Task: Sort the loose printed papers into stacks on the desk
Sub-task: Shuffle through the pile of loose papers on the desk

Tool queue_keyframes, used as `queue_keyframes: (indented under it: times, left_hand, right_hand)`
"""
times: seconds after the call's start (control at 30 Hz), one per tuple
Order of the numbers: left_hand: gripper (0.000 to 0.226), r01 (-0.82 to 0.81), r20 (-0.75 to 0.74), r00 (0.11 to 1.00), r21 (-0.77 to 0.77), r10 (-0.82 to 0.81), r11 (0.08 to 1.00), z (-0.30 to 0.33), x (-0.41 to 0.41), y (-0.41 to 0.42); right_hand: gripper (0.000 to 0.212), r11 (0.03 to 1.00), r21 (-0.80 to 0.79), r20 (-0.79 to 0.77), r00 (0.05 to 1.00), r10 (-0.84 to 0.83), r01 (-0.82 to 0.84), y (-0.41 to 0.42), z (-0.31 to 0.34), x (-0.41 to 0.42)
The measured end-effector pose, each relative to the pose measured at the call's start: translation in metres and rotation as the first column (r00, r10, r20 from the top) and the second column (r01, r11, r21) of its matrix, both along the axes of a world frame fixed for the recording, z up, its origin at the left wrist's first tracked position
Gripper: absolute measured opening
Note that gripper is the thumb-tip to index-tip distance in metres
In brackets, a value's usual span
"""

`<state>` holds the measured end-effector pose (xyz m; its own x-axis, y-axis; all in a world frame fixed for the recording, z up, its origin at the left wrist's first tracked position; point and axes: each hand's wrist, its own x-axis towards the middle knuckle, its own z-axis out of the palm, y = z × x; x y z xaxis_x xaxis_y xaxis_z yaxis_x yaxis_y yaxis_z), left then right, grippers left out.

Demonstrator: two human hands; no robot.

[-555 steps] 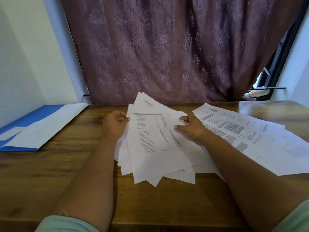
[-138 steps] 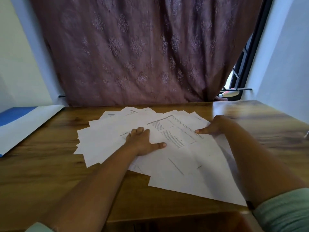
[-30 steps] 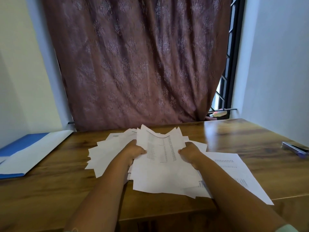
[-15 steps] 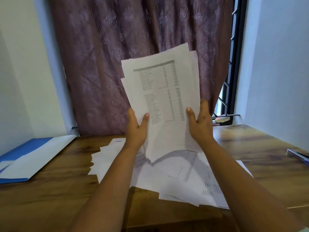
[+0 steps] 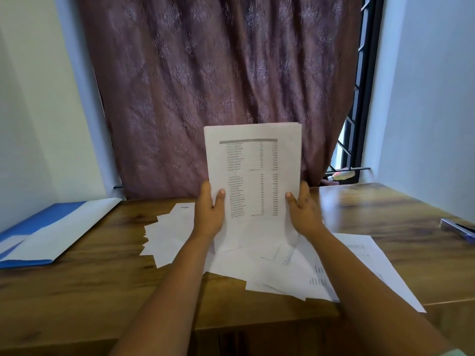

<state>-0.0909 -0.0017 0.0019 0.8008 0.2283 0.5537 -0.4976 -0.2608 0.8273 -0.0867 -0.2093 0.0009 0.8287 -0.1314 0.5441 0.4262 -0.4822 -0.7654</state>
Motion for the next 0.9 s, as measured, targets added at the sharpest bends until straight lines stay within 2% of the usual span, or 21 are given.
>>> queue_keyframes:
  times: [0.1, 0.17, 0.2, 0.27, 0.33, 0.4, 0.47, 0.53, 0.57, 0.6, 0.63, 0.67, 0.7, 0.73, 0.77, 0.8, 0.83, 0.9]
  left_hand:
    - [0.016, -0.038, 0.112, 0.993, -0.012, 0.039, 0.999, 0.009, -0.012, -0.008]
    - [0.013, -0.095, 0.099, 0.990, -0.062, 0.101, 0.994, 0.013, -0.014, -0.012]
    - [0.013, -0.122, 0.040, 0.991, -0.078, 0.125, 0.989, 0.010, -0.013, -0.012]
    - [0.021, -0.126, -0.191, 0.975, -0.040, 0.116, 0.991, -0.004, -0.010, -0.010]
    - [0.034, -0.056, -0.428, 0.900, 0.069, 0.081, 0.996, -0.024, -0.007, -0.005]
    - [0.038, -0.004, -0.493, 0.868, 0.132, 0.069, 0.991, -0.034, -0.004, 0.001]
    - [0.039, 0.067, -0.474, 0.880, 0.148, 0.012, 0.987, -0.028, -0.003, 0.006]
    - [0.037, 0.155, -0.466, 0.880, 0.100, -0.091, 0.983, -0.015, -0.003, 0.012]
    - [0.032, 0.183, -0.467, 0.870, 0.014, -0.155, 0.983, -0.010, -0.002, 0.016]
    - [0.027, 0.175, -0.466, 0.861, -0.110, -0.206, 0.978, -0.007, -0.001, 0.023]
    - [0.025, 0.139, -0.465, 0.857, -0.208, -0.223, 0.968, -0.006, 0.000, 0.030]
    - [0.028, 0.079, -0.472, 0.862, -0.232, -0.184, 0.969, -0.007, 0.002, 0.039]
    - [0.033, 0.016, -0.501, 0.862, -0.127, -0.078, 0.992, -0.009, 0.004, 0.049]
    - [0.038, -0.035, -0.517, 0.851, 0.115, 0.090, 0.993, -0.015, 0.007, 0.061]
    - [0.047, -0.055, -0.488, 0.830, 0.413, 0.271, 0.909, -0.022, 0.009, 0.072]
    - [0.063, -0.016, -0.437, 0.816, 0.637, 0.378, 0.771, -0.030, 0.010, 0.079]
    - [0.083, 0.062, -0.424, 0.807, 0.752, 0.410, 0.656, -0.038, 0.010, 0.081]
    - [0.115, 0.233, -0.502, 0.748, 0.811, 0.435, 0.536, -0.051, 0.009, 0.076]
  right_hand:
    - [0.033, 0.999, 0.028, 0.157, 0.987, -0.031, 0.027, 0.004, 0.014, 0.000]
    - [0.033, 0.997, 0.074, 0.163, 0.986, -0.026, 0.014, 0.008, 0.019, 0.002]
    - [0.035, 0.997, 0.082, 0.113, 0.993, -0.021, 0.012, 0.009, 0.016, 0.004]
    - [0.043, 0.998, 0.057, -0.088, 0.996, 0.008, -0.003, 0.007, -0.002, 0.011]
    - [0.048, 0.999, 0.003, -0.331, 0.943, 0.039, -0.040, 0.003, -0.023, 0.016]
    - [0.045, 0.998, -0.046, -0.408, 0.912, 0.022, -0.045, 0.001, -0.031, 0.022]
    - [0.041, 0.991, -0.130, -0.383, 0.923, -0.036, -0.015, 0.001, -0.027, 0.031]
    - [0.041, 0.980, -0.200, -0.352, 0.932, -0.084, 0.013, 0.001, -0.019, 0.040]
    - [0.040, 0.984, -0.177, -0.359, 0.931, -0.070, 0.006, 0.002, -0.016, 0.045]
    - [0.037, 0.998, -0.060, -0.399, 0.917, -0.002, -0.024, 0.004, -0.014, 0.048]
    - [0.032, 0.991, 0.126, -0.457, 0.883, 0.103, -0.050, 0.007, -0.011, 0.052]
    - [0.026, 0.948, 0.314, -0.502, 0.838, 0.214, -0.053, 0.010, -0.009, 0.056]
    - [0.021, 0.878, 0.477, -0.520, 0.798, 0.304, -0.024, 0.014, -0.006, 0.059]
    - [0.019, 0.809, 0.587, -0.517, 0.776, 0.363, 0.013, 0.015, -0.004, 0.063]
    - [0.018, 0.747, 0.664, -0.504, 0.765, 0.401, 0.046, 0.017, -0.003, 0.067]
    - [0.018, 0.696, 0.715, -0.488, 0.758, 0.432, 0.064, 0.017, -0.002, 0.071]
    - [0.017, 0.657, 0.750, -0.479, 0.751, 0.455, 0.080, 0.018, -0.004, 0.075]
    - [0.015, 0.608, 0.787, -0.475, 0.728, 0.495, 0.101, 0.016, -0.012, 0.079]
